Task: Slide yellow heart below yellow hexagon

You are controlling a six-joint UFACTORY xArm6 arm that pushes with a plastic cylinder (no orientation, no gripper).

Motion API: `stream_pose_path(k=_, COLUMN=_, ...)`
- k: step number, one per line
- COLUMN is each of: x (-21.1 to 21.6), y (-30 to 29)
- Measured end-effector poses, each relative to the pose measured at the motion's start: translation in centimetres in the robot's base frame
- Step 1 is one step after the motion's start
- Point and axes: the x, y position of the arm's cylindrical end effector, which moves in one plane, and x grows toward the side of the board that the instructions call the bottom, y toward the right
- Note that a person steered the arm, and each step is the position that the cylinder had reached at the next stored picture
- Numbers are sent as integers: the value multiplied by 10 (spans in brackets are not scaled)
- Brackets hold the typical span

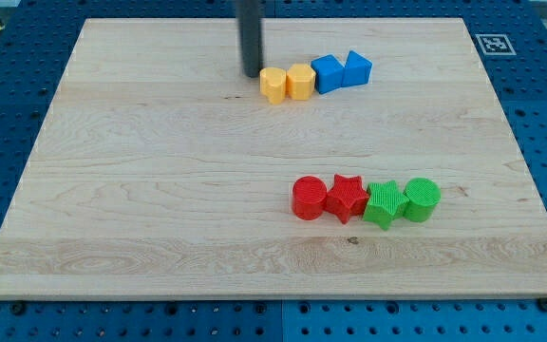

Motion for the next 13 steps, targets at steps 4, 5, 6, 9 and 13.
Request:
stream_pose_path(k=4, x=45, y=-93)
stream_pose_path(k=5, x=84, y=-42)
stream_pose_path(k=6, x=76, y=-2)
stream_pose_path(k=9, x=12, y=-25)
stream_pose_path(k=13, x=39, y=-25)
